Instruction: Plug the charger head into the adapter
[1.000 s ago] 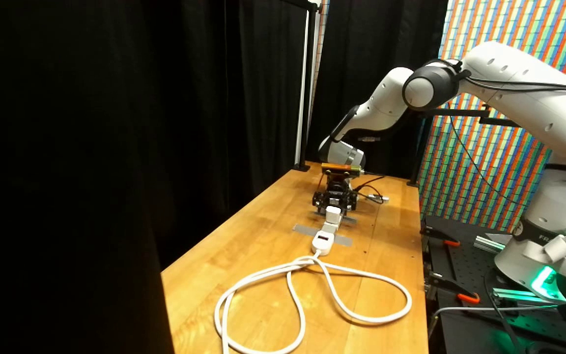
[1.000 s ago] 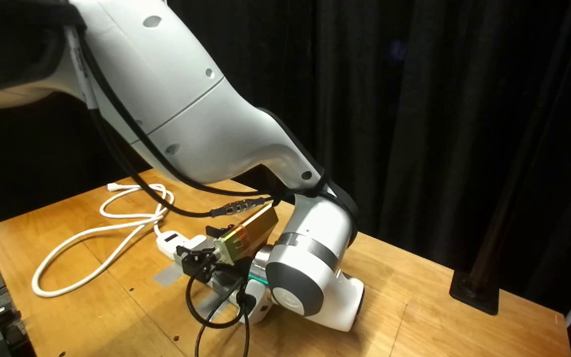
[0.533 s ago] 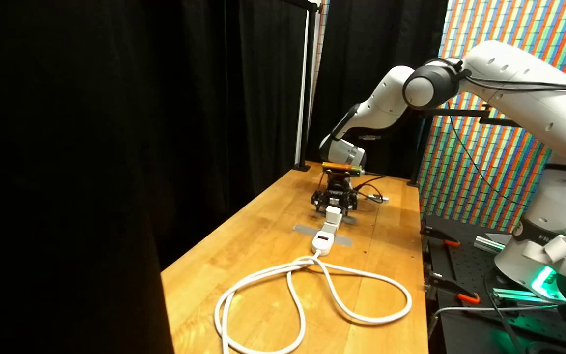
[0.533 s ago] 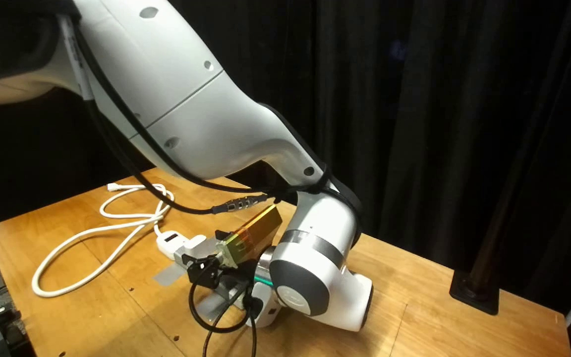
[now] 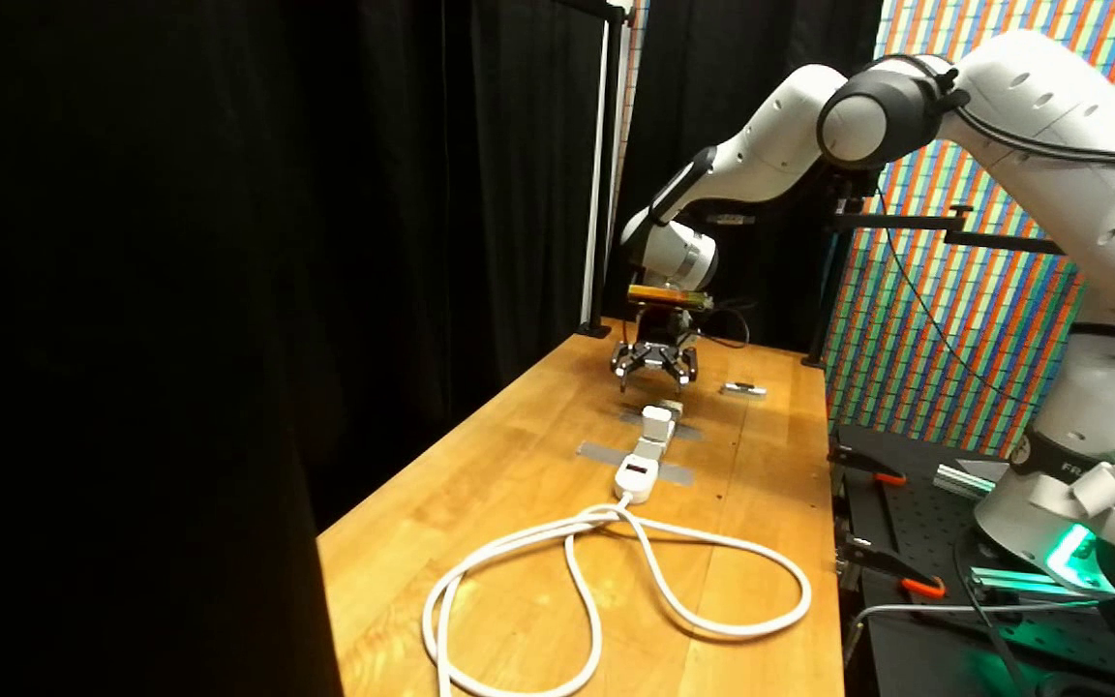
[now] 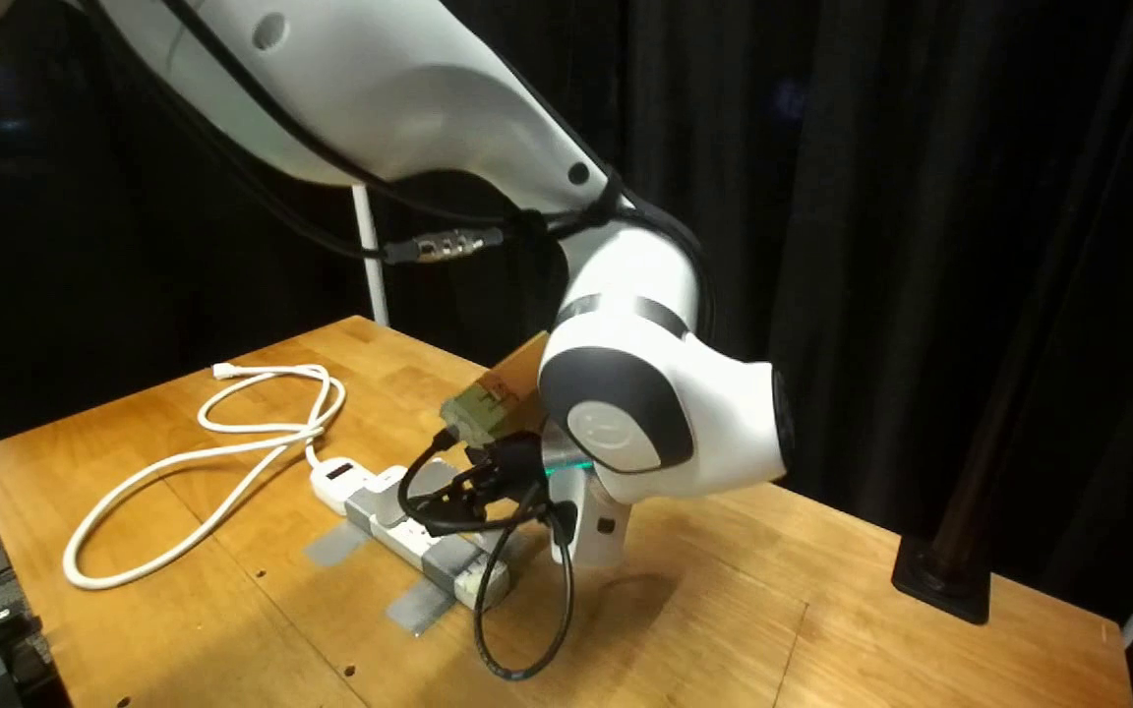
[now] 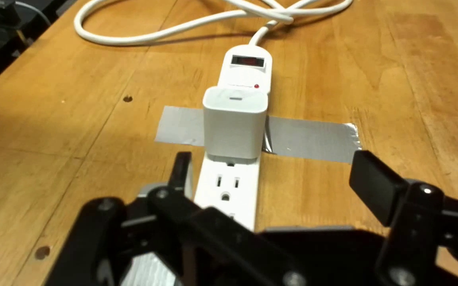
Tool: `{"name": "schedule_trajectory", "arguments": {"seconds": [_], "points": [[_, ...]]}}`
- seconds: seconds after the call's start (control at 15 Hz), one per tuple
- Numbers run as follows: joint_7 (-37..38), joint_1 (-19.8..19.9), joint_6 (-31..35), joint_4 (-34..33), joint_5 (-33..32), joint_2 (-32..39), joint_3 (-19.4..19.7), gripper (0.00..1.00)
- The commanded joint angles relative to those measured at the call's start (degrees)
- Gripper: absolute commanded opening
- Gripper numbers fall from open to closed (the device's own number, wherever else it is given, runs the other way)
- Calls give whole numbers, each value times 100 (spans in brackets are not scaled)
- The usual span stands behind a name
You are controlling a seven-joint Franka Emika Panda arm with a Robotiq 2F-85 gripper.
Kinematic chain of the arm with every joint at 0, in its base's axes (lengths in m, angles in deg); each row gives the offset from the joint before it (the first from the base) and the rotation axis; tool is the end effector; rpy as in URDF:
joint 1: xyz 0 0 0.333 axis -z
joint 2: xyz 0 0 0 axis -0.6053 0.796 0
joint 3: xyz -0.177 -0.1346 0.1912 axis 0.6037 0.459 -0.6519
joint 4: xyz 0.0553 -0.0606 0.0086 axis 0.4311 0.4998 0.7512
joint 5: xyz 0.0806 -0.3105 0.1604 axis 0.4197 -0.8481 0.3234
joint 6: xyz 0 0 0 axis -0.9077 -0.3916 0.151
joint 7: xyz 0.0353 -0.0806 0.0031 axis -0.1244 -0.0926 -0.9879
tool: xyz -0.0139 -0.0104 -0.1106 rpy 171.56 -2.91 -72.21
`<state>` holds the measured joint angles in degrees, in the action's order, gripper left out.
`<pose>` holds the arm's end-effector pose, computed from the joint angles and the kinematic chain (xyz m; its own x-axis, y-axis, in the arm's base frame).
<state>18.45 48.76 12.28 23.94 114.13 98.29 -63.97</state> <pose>0.5207 -0.1768 0.1266 0.0915 -0.4853 -0.8696 -0.9748 -0.2221 0.0214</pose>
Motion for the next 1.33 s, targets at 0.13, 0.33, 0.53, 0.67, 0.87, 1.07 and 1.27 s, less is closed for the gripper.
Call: {"name": "schedule_trajectory", "arguments": {"seconds": [0.13, 0.33, 0.53, 0.67, 0.87, 1.07, 1.27], "points": [[411, -729, 1624, 1216, -891, -1554, 30, 100], [591, -1067, 2824, 1931, -1347, -2217, -77, 100], [899, -1371, 4125, 2738, -1829, -2842, -204, 100], [1278, -1541, 4998, 3236, -2239, -3156, -296, 75], [2003, -1623, 5657, 3750, -2773, -3436, -523, 58], [2631, -1630, 5779, 4004, -3234, -3638, -718, 35], [2993, -1554, 5633, 4073, -3479, -3798, -885, 13]]}}
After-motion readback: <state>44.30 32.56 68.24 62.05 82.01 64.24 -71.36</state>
